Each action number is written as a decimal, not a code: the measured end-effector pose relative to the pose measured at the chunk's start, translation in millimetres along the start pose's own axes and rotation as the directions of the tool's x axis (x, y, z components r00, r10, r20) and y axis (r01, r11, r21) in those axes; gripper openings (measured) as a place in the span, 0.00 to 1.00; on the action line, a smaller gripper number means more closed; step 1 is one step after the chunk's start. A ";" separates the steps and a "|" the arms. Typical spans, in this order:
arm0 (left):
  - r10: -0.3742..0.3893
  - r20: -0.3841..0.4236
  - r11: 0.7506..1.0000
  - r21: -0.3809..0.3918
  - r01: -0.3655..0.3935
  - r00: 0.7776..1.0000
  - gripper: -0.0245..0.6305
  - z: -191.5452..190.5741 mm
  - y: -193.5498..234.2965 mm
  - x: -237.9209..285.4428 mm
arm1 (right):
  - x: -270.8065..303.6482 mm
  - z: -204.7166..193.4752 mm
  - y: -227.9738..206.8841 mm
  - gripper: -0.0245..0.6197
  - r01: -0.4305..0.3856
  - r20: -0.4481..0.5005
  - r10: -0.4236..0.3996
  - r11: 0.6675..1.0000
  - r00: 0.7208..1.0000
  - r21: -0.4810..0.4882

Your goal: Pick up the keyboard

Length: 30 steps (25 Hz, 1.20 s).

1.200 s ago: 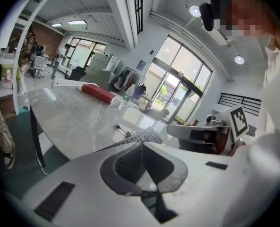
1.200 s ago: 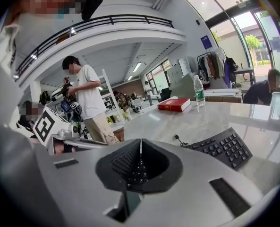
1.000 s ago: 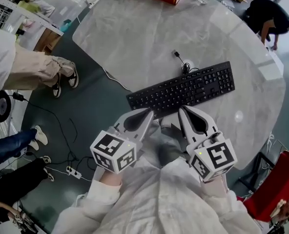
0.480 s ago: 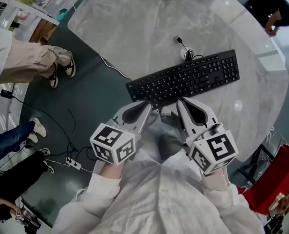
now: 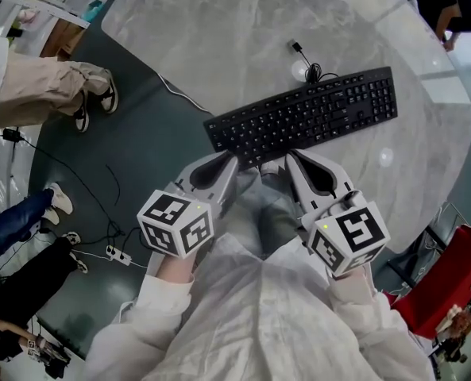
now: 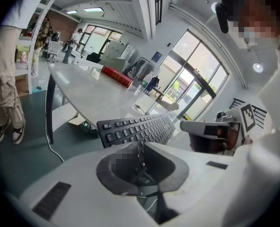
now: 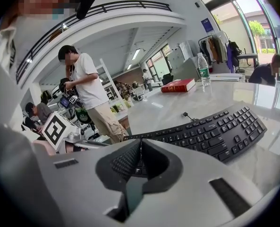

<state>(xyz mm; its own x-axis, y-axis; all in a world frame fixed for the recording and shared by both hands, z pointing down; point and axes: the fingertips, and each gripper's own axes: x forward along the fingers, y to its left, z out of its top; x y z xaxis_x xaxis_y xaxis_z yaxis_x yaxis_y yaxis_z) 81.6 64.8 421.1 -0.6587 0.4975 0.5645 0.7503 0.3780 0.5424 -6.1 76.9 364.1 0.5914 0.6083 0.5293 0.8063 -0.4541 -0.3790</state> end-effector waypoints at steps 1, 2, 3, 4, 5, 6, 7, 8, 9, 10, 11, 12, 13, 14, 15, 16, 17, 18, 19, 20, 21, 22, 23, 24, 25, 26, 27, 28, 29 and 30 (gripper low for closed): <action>0.003 -0.005 1.000 -0.002 -0.003 1.000 0.09 -1.4 2.5 -1.2 | 1.0 -1.4 0.9 0.09 0.000 -0.004 0.000 1.000 1.000 0.002; 0.008 -0.009 1.000 -0.004 -0.008 1.000 0.11 -2.7 5.0 -2.6 | 1.6 -2.7 1.5 0.09 0.000 -0.008 0.000 1.000 1.000 0.004; 0.013 -0.011 1.000 -0.006 -0.013 1.000 0.13 -3.6 7.5 -3.9 | 1.8 -3.7 1.7 0.09 0.002 -0.010 -0.001 1.000 1.000 0.007; 0.020 -0.011 1.000 -0.010 -0.020 1.000 0.15 -3.9 10.1 -5.0 | 2.0 -4.2 1.5 0.09 0.004 -0.012 -0.004 1.000 1.000 0.010; 0.028 -0.007 1.000 -0.013 -0.028 1.000 0.16 -3.3 13.0 -6.0 | 2.3 -4.1 1.1 0.09 0.006 -0.012 -0.006 1.000 1.000 0.011; 0.037 -0.002 0.999 -0.016 -0.037 0.999 0.17 -2.5 16.3 -7.1 | 2.6 -4.1 0.8 0.09 0.008 -0.013 -0.008 1.000 1.000 0.012; 0.047 0.003 0.999 -0.018 -0.047 0.999 0.18 -2.0 19.6 -8.4 | 2.8 -4.4 0.7 0.09 0.010 -0.015 -0.010 1.000 1.000 0.013; 0.057 0.004 0.998 -0.021 -0.057 0.998 0.19 -2.2 22.8 -9.5 | 2.8 -5.2 0.9 0.09 0.012 -0.018 -0.011 1.000 1.000 0.013; 0.065 0.003 0.998 -0.025 -0.065 0.998 0.22 -3.2 25.6 -10.1 | 2.7 -6.3 1.0 0.09 0.013 -0.022 -0.013 1.000 1.000 0.013; 0.072 -0.001 0.997 -0.031 -0.072 0.997 0.26 -4.5 27.8 -10.2 | 2.5 -7.3 0.9 0.09 0.014 -0.025 -0.014 1.000 1.000 0.014; 0.076 -0.006 0.996 -0.036 -0.076 0.997 0.30 -5.7 29.5 -9.7 | 2.6 -8.1 0.5 0.09 0.016 -0.026 -0.015 1.000 1.000 0.015; 0.079 -0.010 0.996 -0.040 -0.080 0.997 0.34 -6.9 30.9 -8.9 | 2.9 -8.6 0.0 0.09 0.017 -0.027 -0.016 1.000 1.000 0.016; 0.081 -0.015 0.996 -0.044 -0.082 0.997 0.36 -8.2 32.0 -7.7 | 3.4 -9.0 -0.6 0.09 0.017 -0.028 -0.017 1.000 0.999 0.018; 0.081 -0.021 0.996 -0.047 -0.082 0.997 0.38 -9.6 32.9 -6.3 | 4.1 -9.3 -1.1 0.09 0.018 -0.028 -0.017 1.000 0.999 0.019; 0.081 -0.026 0.995 -0.050 -0.082 0.996 0.39 -11.0 33.7 -4.8 | 4.8 -9.3 -1.4 0.09 0.018 -0.029 -0.017 1.000 0.999 0.018; 0.082 -0.030 0.995 -0.054 -0.083 0.996 0.40 -12.2 34.7 -3.8 | 5.6 -9.2 -1.3 0.09 0.017 -0.030 -0.016 1.000 0.999 0.018; 0.085 -0.032 0.995 -0.057 -0.087 0.996 0.42 -13.0 35.9 -3.1 | 6.3 -8.8 -0.8 0.09 0.016 -0.030 -0.015 1.000 0.999 0.017; 0.089 -0.033 0.994 -0.061 -0.091 0.995 0.43 -13.5 37.3 -2.8 | 7.0 -8.4 -0.1 0.09 0.015 -0.030 -0.014 1.000 0.999 0.017; 0.093 -0.034 0.993 -0.065 -0.095 0.995 0.44 -14.0 38.4 -2.4 | 7.5 -8.1 0.4 0.09 0.014 -0.030 -0.013 1.000 0.999 0.018; 0.094 -0.037 0.993 -0.069 -0.096 0.995 0.45 -14.6 39.0 -1.6 | 7.8 -7.9 0.8 0.09 0.013 -0.030 -0.012 1.000 0.999 0.019; 0.092 -0.041 0.993 -0.073 -0.095 0.995 0.45 -15.2 39.1 -0.4 | 8.0 -7.9 0.8 0.09 0.012 -0.032 -0.011 1.000 0.999 0.020; 0.089 -0.045 0.993 -0.080 -0.092 0.995 0.46 -15.7 38.8 1.2 | 8.1 -8.3 0.7 0.09 0.011 -0.034 -0.010 1.000 0.999 0.021; 0.084 -0.048 0.992 -0.089 -0.088 0.995 0.46 -15.9 38.4 2.8 | 8.1 -8.9 0.5 0.09 0.009 -0.037 -0.008 1.000 0.999 0.022; 0.079 -0.050 0.992 -0.097 -0.084 0.996 0.46 -15.9 38.2 4.4 | 8.0 -9.6 0.2 0.09 0.007 -0.041 -0.006 1.000 0.999 0.023; 0.076 -0.051 0.991 -0.102 -0.081 0.996 0.46 -16.0 38.2 5.9 | 7.7 -10.3 0.0 0.09 0.006 -0.045 -0.004 1.000 0.999 0.024; 0.074 -0.055 0.991 -0.103 -0.080 0.996 0.46 -16.5 38.6 7.4 | 7.2 -10.8 -0.4 0.09 0.005 -0.048 -0.003 1.000 0.999 0.025; 0.074 -0.060 0.992 -0.102 -0.079 0.995 0.47 -17.4 39.2 8.9 | 6.7 -11.2 -1.0 0.09 0.005 -0.050 -0.004 1.000 0.999 0.026; 0.073 -0.065 0.992 -0.101 -0.079 0.995 0.47 -18.4 39.8 10.4 | 6.3 -11.2 -1.9 0.09 0.006 -0.050 -0.005 1.000 0.999 0.026; 0.071 -0.071 0.992 -0.100 -0.078 0.995 0.47 -19.4 40.3 11.7 | 6.0 -11.1 -2.8 0.09 0.007 -0.050 -0.006 1.000 0.999 0.027; 0.069 -0.075 0.992 -0.101 -0.076 0.995 0.47 -20.5 40.5 13.0 | 5.6 -11.0 -3.7 0.09 0.009 -0.050 -0.008 1.000 0.999 0.027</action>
<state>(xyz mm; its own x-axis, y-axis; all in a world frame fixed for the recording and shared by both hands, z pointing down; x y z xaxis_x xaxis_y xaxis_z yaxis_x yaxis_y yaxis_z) 102.3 70.6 463.1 -0.6080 0.4620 0.6457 0.7888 0.2587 0.5576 -5.9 74.8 376.8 0.5840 0.5788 0.5692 0.8116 -0.4308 -0.3947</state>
